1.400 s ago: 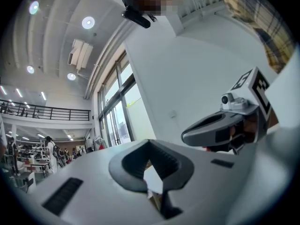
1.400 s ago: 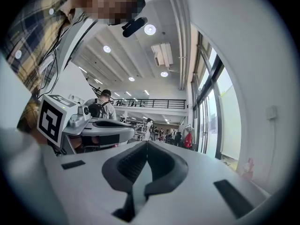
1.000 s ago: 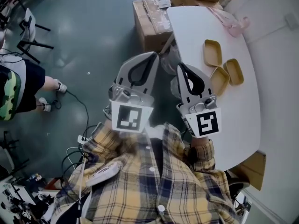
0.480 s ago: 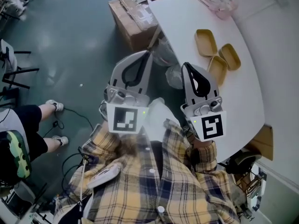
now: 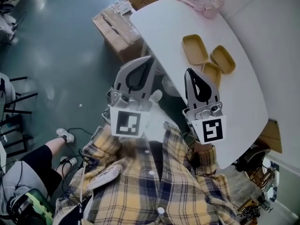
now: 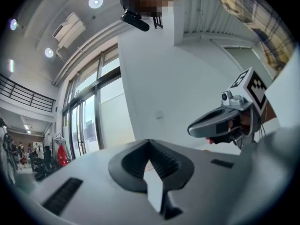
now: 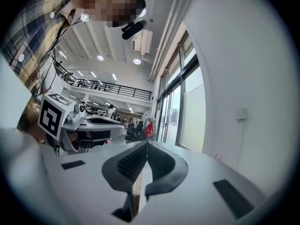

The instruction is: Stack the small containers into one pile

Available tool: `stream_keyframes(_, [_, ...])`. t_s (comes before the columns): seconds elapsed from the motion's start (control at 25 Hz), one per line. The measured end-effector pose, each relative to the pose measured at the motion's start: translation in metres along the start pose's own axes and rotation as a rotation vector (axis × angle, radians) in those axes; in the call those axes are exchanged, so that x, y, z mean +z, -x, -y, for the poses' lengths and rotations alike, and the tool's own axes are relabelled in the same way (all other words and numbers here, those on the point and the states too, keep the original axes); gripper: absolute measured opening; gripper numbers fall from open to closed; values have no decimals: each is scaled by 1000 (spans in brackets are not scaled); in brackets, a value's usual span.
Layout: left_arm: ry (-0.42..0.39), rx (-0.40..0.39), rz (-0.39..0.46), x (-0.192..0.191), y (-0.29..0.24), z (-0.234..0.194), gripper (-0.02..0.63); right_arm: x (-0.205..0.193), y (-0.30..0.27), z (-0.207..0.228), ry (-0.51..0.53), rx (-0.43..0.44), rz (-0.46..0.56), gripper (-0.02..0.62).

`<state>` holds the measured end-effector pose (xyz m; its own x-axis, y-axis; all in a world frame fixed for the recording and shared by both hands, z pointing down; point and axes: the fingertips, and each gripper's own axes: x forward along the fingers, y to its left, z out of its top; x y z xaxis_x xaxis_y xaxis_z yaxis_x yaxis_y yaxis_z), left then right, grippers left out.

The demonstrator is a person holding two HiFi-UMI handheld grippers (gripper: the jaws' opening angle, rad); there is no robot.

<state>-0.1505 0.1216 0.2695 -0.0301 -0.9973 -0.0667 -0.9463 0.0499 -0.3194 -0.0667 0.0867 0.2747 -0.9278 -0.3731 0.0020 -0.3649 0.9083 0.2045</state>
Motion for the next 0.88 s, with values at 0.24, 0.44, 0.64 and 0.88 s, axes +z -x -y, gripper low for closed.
stream_keyframes(0.24, [-38,-140,82,15,-96,10,18,-7,-22,78,1,-133,0,16])
stream_keyframes(0.44, [-31,-248,123,28,-157,40,18,-11,-10,138,5,-253,-14,17])
stream_keyframes(0.64, [-26,-391,171,36,-201,82,18,-25,23,185,5,-416,-46,17])
stream_keyframes(0.88, [-15,-531,212,44,-236,131,18,-37,62,219,7,-558,-94,17])
